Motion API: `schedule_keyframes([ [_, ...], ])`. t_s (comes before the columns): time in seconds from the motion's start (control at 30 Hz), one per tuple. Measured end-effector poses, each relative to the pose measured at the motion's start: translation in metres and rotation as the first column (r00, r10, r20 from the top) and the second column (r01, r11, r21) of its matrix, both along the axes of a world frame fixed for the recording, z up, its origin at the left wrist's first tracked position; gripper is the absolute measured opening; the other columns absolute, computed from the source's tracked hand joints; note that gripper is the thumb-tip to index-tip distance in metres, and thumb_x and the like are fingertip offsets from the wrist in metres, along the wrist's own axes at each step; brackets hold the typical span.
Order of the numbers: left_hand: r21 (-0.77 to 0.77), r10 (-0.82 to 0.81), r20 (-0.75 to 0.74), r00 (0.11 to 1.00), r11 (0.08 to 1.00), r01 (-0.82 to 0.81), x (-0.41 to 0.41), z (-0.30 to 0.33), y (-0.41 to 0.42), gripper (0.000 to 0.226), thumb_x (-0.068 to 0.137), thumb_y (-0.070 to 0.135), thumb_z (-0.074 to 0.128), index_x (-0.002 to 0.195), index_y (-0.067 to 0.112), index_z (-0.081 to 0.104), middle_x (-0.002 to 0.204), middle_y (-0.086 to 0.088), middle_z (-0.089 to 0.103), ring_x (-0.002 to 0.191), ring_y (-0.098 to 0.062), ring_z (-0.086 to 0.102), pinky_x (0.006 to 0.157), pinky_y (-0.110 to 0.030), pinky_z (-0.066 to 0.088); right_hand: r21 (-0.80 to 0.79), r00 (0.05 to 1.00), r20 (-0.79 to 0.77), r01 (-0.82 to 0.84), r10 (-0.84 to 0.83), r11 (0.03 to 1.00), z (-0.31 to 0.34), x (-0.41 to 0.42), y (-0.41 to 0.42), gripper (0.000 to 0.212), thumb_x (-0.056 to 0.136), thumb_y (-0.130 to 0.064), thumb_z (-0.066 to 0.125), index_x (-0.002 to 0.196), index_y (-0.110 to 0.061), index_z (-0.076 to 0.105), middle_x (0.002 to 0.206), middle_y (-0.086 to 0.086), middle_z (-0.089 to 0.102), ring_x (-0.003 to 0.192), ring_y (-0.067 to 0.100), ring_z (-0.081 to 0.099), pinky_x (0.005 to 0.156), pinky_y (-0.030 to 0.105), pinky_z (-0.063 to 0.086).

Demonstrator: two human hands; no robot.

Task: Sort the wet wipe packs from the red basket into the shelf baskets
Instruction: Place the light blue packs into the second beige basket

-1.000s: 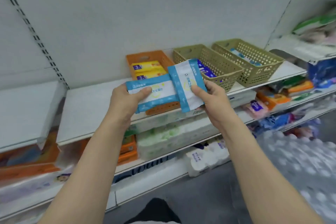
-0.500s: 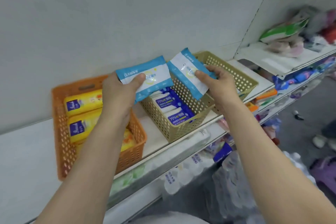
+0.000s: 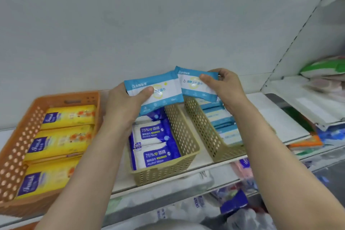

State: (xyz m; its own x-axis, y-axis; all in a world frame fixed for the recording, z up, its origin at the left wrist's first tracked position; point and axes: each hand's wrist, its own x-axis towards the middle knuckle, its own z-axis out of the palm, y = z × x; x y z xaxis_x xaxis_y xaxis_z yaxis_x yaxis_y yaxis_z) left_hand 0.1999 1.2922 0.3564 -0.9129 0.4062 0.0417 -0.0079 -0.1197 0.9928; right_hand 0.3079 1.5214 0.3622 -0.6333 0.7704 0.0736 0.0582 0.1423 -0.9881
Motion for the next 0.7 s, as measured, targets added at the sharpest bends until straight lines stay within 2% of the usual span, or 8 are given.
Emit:
schedule_keyframes([
  [0.03,-0.005,-0.004,0.012,1.000,1.000,0.004,0.006,0.000,0.012,0.018,0.080,0.011,0.077,0.095,0.019,0.070,0.094,-0.002,0.075,0.084,-0.018,0.073,0.073,-0.034,0.059,0.025,1.000,0.030,-0.005,0.005,1.000,0.002,0.005,0.019,0.027,0.079,-0.021,0.083,0.097,-0.007,0.068,0.088,0.007,0.075,0.078,0.022,0.074,0.071,0.039,0.061],
  [0.1,-0.008,0.007,0.023,1.000,1.000,-0.006,0.016,-0.004,0.037,0.015,0.082,0.012,0.076,0.091,0.021,0.069,0.088,0.001,0.076,0.074,-0.016,0.071,0.065,-0.033,0.057,0.075,0.996,0.095,-0.013,0.006,0.997,0.003,0.015,0.058,0.028,0.078,-0.026,0.084,0.096,-0.009,0.070,0.092,0.009,0.076,0.084,0.026,0.074,0.079,0.044,0.061],
  [0.23,0.006,0.051,0.058,0.997,0.999,-0.051,0.035,-0.012,0.077,0.013,0.084,0.009,0.074,0.094,0.015,0.069,0.086,0.001,0.073,0.058,-0.004,0.067,0.048,-0.018,0.050,0.126,0.971,0.240,-0.033,0.002,0.992,-0.014,0.023,0.121,0.024,0.078,-0.026,0.084,0.092,-0.015,0.068,0.096,0.008,0.074,0.087,0.026,0.073,0.082,0.047,0.060],
  [0.33,0.013,0.089,0.098,0.991,0.996,-0.090,0.044,-0.018,0.097,0.014,0.082,0.008,0.075,0.094,0.016,0.069,0.089,0.004,0.073,0.069,-0.003,0.070,0.055,-0.015,0.052,0.169,0.909,0.416,-0.120,0.039,0.978,-0.034,0.016,0.147,0.038,0.077,-0.034,0.083,0.104,-0.013,0.066,0.102,0.008,0.071,0.087,0.024,0.071,0.082,0.045,0.060],
  [0.4,0.011,0.125,0.089,0.988,0.992,-0.127,0.048,-0.019,0.105,0.014,0.082,0.008,0.075,0.091,0.018,0.069,0.088,0.005,0.073,0.069,-0.001,0.070,0.056,-0.015,0.053,0.225,0.864,0.500,-0.201,0.064,0.953,-0.041,0.006,0.156,0.045,0.078,-0.038,0.082,0.110,-0.011,0.064,0.104,0.007,0.069,0.090,0.023,0.069,0.083,0.044,0.059],
  [0.5,0.008,0.184,0.085,0.979,0.983,-0.185,0.051,-0.017,0.112,0.016,0.083,0.007,0.074,0.084,0.021,0.067,0.081,0.009,0.071,0.064,0.001,0.069,0.053,-0.013,0.051,0.275,0.838,0.534,-0.292,0.107,0.916,-0.041,-0.012,0.161,0.036,0.082,-0.037,0.078,0.105,-0.013,0.063,0.104,0.005,0.068,0.093,0.020,0.066,0.083,0.039,0.057],
  [0.57,0.003,0.194,0.091,0.977,0.981,-0.195,0.051,-0.015,0.117,0.015,0.083,0.007,0.074,0.084,0.021,0.067,0.082,0.008,0.072,0.064,0.000,0.069,0.054,-0.014,0.052,0.314,0.796,0.591,-0.376,0.131,0.872,-0.042,-0.021,0.157,0.033,0.085,-0.037,0.075,0.105,-0.016,0.061,0.104,0.001,0.065,0.092,0.017,0.061,0.076,0.031,0.049],
  [0.7,-0.052,0.188,0.098,0.977,0.982,-0.184,0.049,-0.014,0.127,0.012,0.083,0.011,0.074,0.089,0.020,0.068,0.089,0.004,0.074,0.075,-0.006,0.072,0.062,-0.019,0.057,0.467,0.725,0.686,-0.504,0.062,0.727,-0.055,-0.030,0.147,0.036,0.087,-0.034,0.072,0.111,-0.010,0.062,0.103,0.004,0.062,0.094,0.021,0.057,0.072,0.028,0.039],
])
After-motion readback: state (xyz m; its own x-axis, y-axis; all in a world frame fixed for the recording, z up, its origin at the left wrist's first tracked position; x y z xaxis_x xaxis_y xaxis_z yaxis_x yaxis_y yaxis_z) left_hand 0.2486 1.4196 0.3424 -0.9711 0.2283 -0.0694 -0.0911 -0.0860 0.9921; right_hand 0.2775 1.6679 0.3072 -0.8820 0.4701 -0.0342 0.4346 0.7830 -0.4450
